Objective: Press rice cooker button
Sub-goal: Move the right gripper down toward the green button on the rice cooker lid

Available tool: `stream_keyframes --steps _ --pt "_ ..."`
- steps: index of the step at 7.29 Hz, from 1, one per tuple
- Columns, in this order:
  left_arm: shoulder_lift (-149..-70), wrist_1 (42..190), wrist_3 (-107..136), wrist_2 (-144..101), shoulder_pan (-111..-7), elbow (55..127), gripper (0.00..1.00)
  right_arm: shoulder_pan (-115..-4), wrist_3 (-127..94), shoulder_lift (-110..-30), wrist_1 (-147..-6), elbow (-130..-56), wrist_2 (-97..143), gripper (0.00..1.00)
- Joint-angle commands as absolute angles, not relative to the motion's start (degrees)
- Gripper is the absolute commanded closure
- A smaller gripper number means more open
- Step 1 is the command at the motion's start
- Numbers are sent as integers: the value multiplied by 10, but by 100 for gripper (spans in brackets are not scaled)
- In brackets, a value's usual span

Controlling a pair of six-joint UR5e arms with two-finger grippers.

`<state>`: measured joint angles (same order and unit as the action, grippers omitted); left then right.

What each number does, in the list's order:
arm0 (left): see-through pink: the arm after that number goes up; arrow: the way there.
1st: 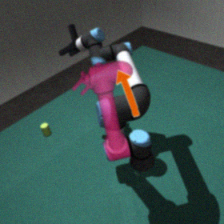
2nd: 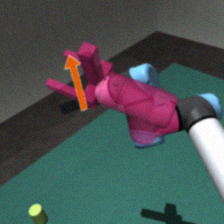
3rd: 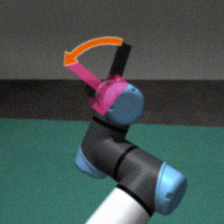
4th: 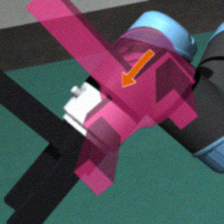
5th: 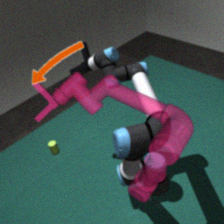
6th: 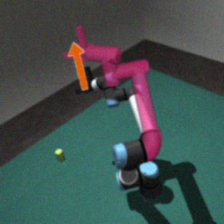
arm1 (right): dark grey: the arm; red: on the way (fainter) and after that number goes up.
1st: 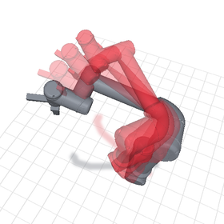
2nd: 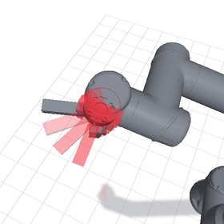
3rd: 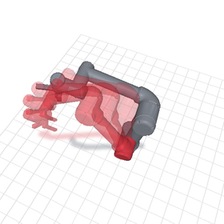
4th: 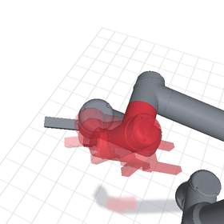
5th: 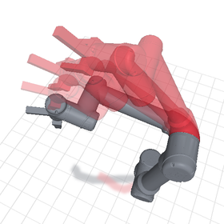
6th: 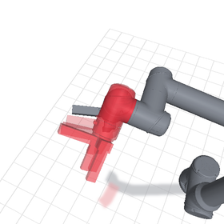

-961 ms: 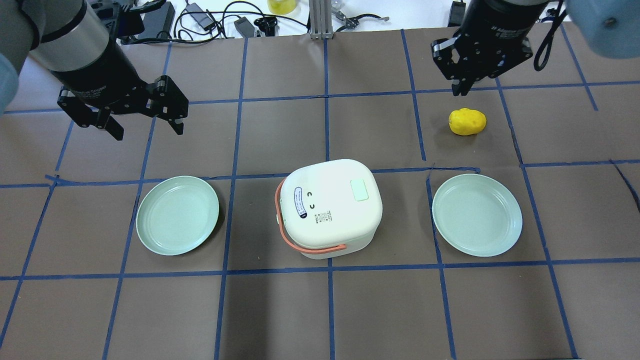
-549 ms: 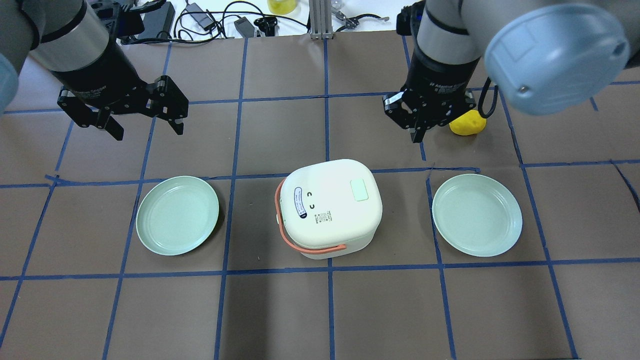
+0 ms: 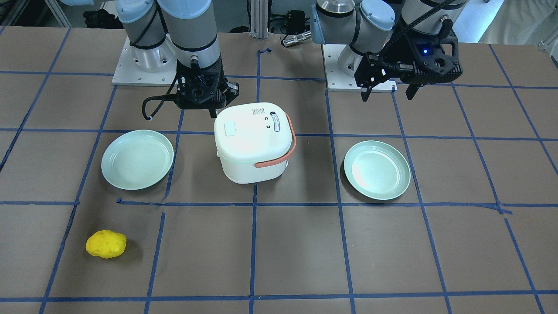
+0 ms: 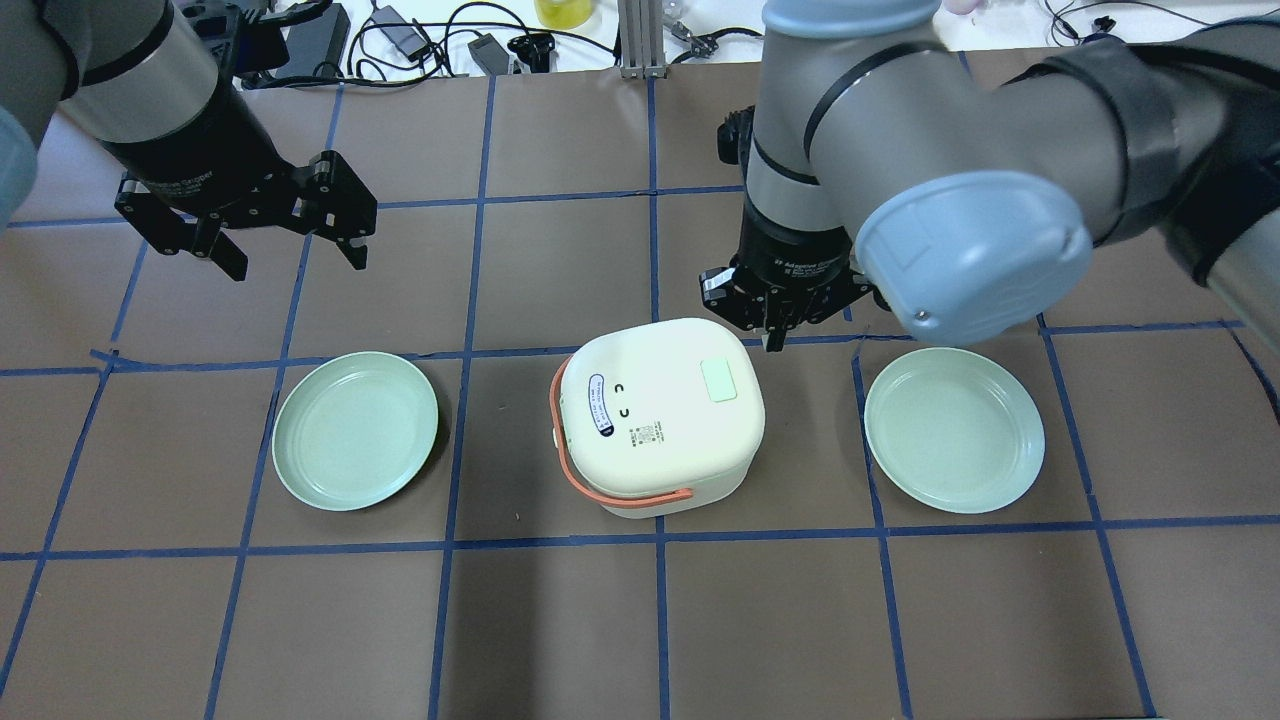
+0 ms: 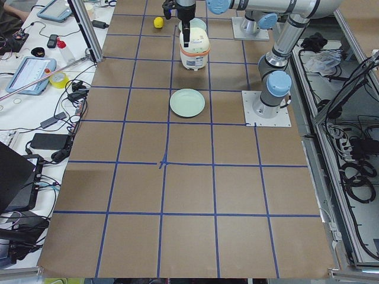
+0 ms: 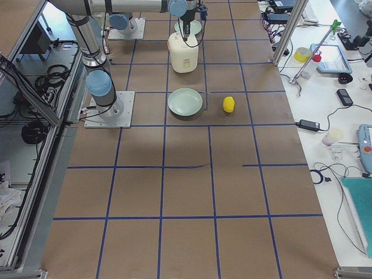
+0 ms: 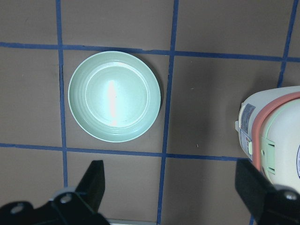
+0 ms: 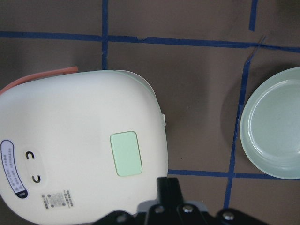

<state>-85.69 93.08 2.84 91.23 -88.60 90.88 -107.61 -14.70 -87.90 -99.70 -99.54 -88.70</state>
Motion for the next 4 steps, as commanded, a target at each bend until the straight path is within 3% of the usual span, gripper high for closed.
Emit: stream_keyframes --steps 1,4 --pt "-857 931 29 912 -886 909 0 -1102 -181 -875 -1061 -1031 -891 100" --pt "-857 931 29 912 -886 909 0 -1110 -200 -865 -1100 -1043 -897 100"
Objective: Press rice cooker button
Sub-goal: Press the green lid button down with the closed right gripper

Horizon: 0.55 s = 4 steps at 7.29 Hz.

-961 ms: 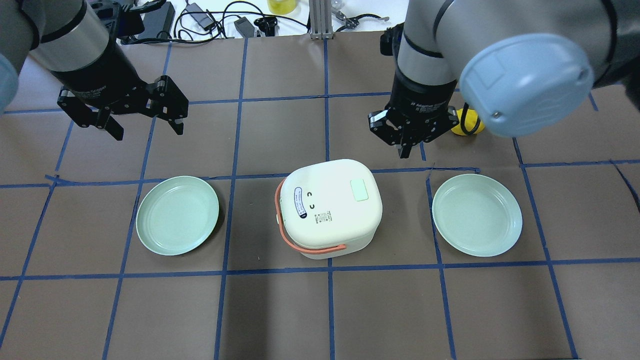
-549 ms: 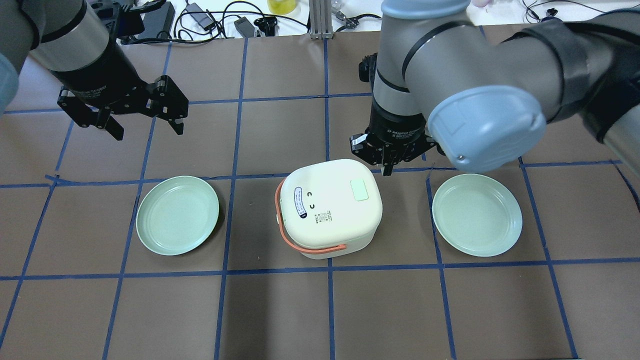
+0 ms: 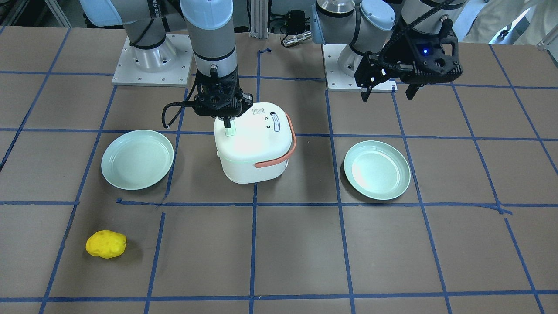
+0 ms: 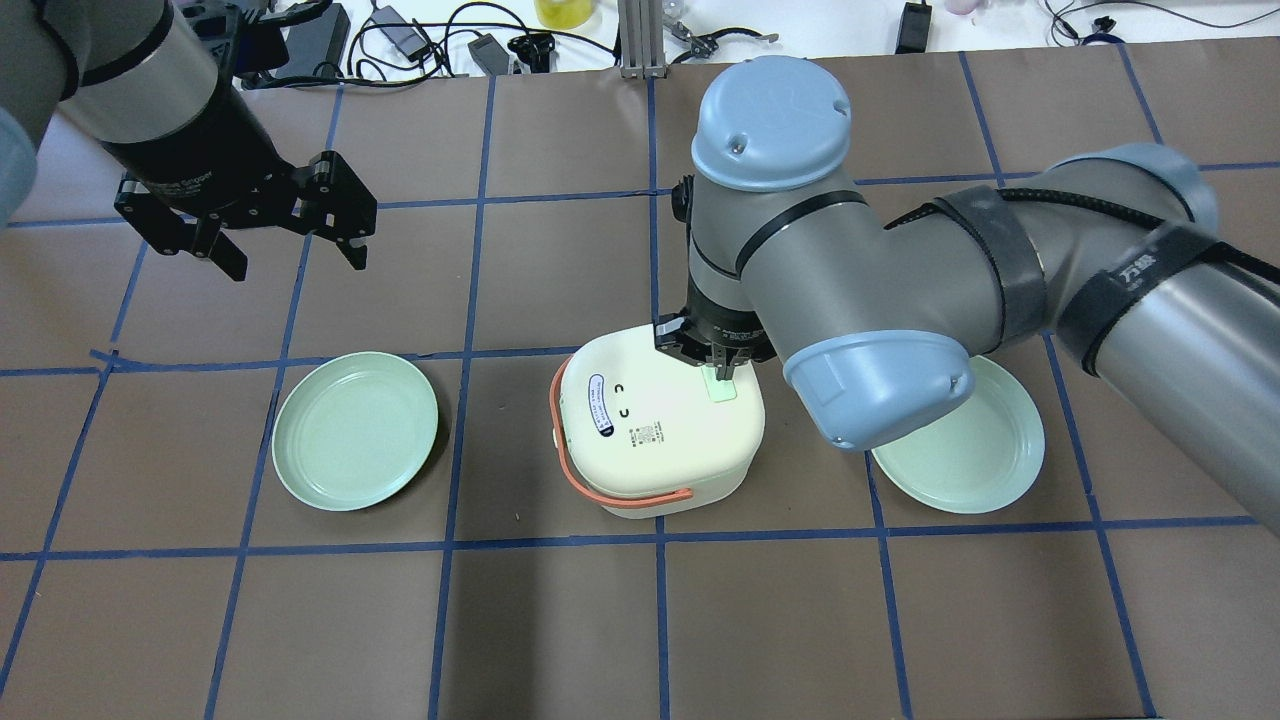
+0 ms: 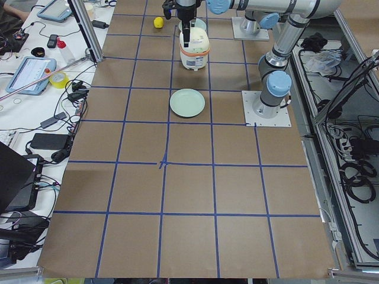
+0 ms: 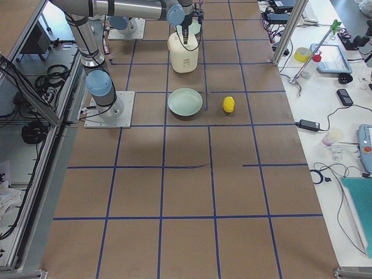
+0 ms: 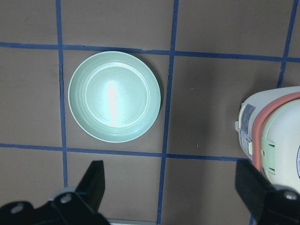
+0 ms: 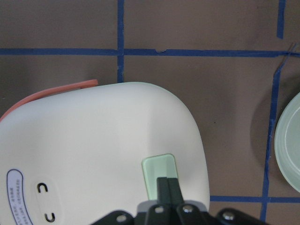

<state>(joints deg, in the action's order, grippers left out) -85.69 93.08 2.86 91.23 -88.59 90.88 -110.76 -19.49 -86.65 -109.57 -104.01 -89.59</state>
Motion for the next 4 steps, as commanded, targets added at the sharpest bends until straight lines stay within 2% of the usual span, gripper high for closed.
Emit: stream_keyframes --steps 1,4 --pt "-857 931 28 912 -886 909 0 -1114 -199 -865 -1099 -1043 -898 100" --pt "-857 931 28 912 -886 909 0 -1119 -196 -859 -1104 -1060 -899 100"
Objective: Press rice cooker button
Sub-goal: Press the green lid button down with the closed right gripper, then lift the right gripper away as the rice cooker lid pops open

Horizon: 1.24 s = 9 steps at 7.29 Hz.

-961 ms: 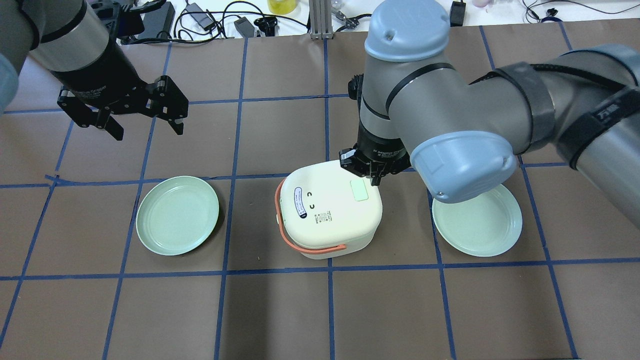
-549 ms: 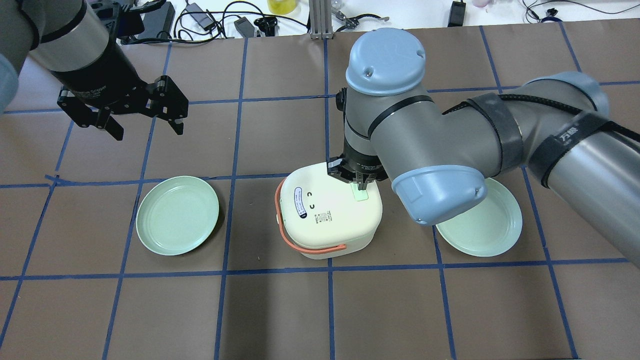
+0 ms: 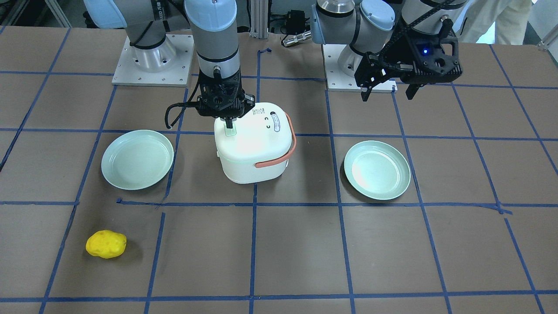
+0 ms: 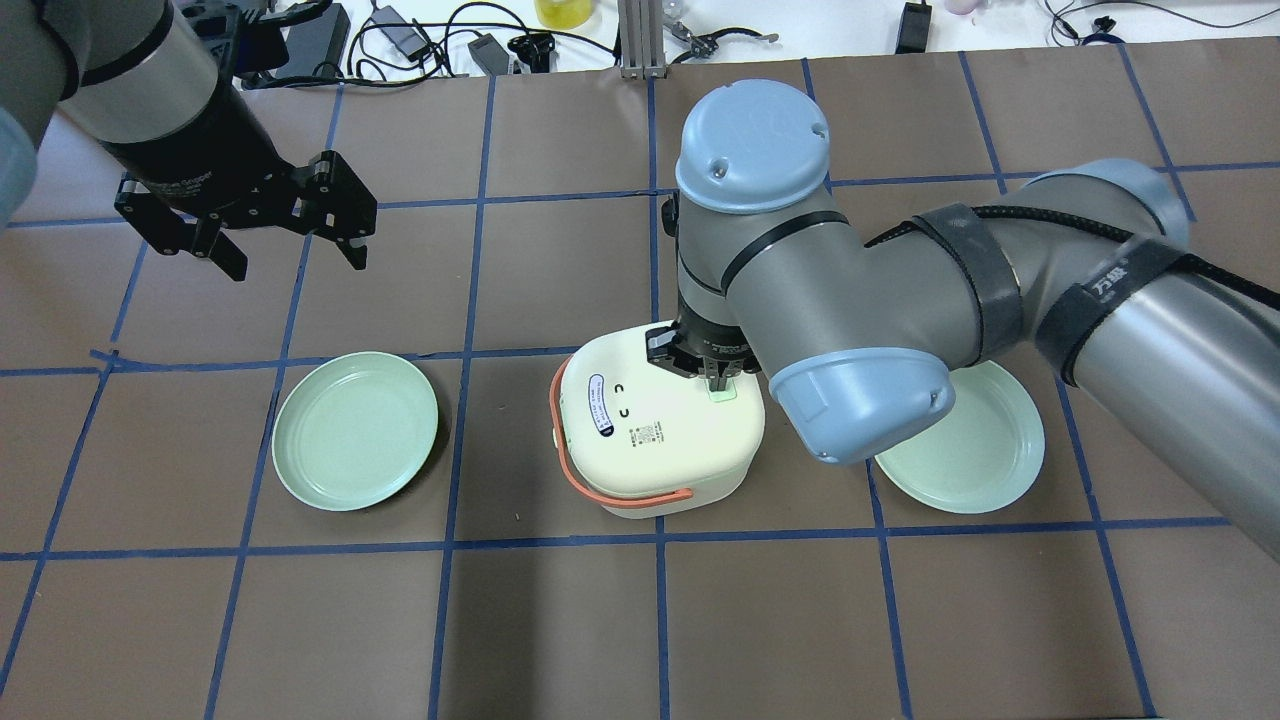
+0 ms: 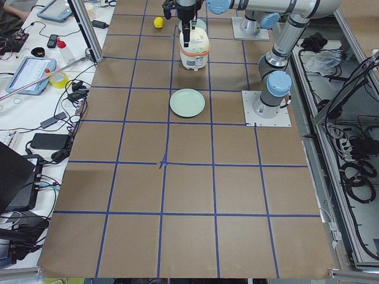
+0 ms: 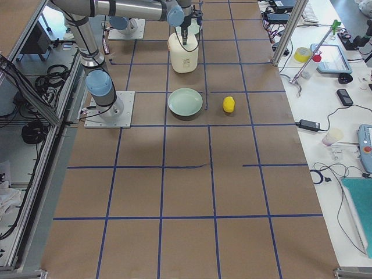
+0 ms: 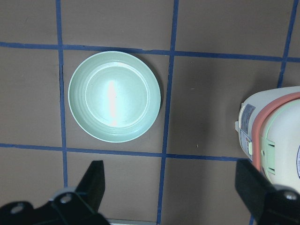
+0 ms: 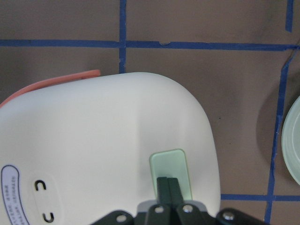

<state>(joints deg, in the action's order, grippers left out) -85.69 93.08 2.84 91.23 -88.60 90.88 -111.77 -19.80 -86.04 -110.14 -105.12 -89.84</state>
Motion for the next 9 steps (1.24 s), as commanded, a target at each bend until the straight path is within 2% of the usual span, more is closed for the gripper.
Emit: stream_keyframes --steps 1,2,3,4,5,9 --pt "-857 931 29 912 -886 909 0 -1119 -195 -858 -1107 -1061 -898 100" --pt "-857 931 28 912 -886 909 0 -1118 -192 -856 -1107 -1055 -899 100" --pt "-857 931 29 912 -886 909 0 -1118 -192 -862 -1103 -1050 -907 69" --pt "-857 931 29 912 -886 909 0 -1116 -189 -867 -1100 -1039 -930 8" --pt "-857 931 28 912 -886 909 0 -1109 -188 -869 -1067 -1008 -934 0" --pt "-857 931 28 912 -886 909 0 -986 -68 -869 -896 -848 -924 0"
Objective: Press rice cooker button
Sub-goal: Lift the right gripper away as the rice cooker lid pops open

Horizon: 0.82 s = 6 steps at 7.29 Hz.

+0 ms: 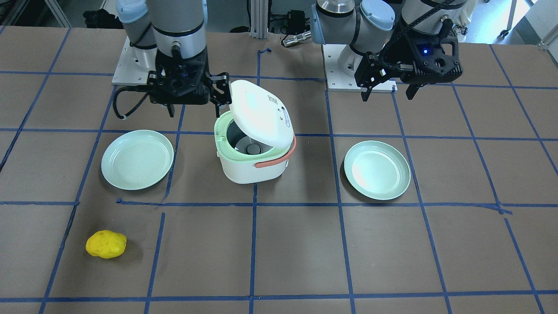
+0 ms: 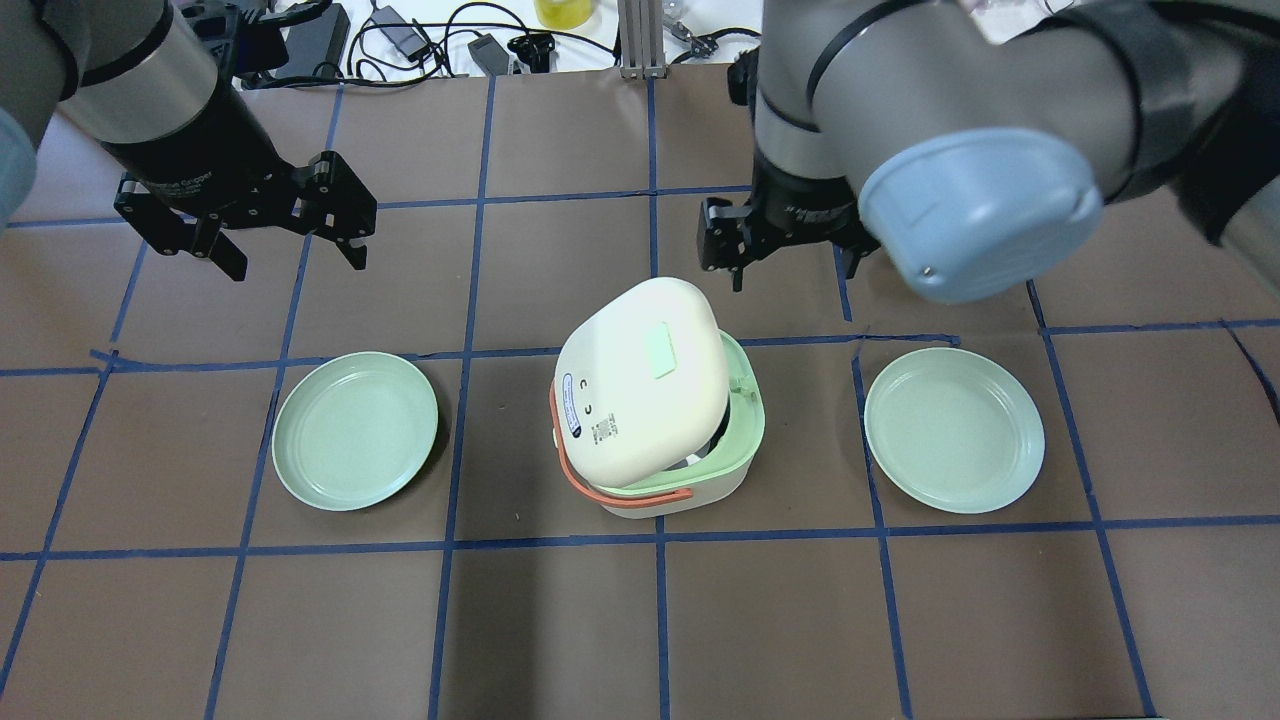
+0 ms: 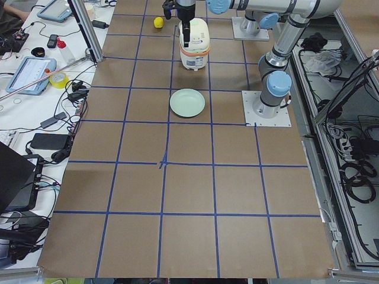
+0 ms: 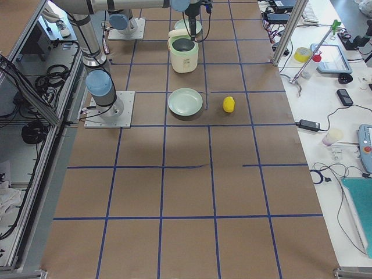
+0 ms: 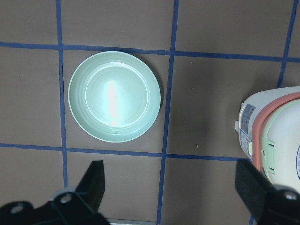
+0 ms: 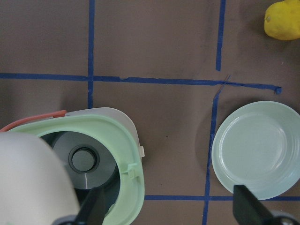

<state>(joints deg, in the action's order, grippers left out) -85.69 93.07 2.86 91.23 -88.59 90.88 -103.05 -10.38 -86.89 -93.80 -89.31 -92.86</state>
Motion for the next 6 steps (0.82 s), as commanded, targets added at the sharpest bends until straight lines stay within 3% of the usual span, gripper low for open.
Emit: stream_keyframes --steps 1,6 --pt "-857 931 29 912 -886 909 0 -963 -44 -869 -882 -827 -922 0" --pt "-857 931 28 912 -886 909 0 -911 1 -872 -879 -815 -890 0"
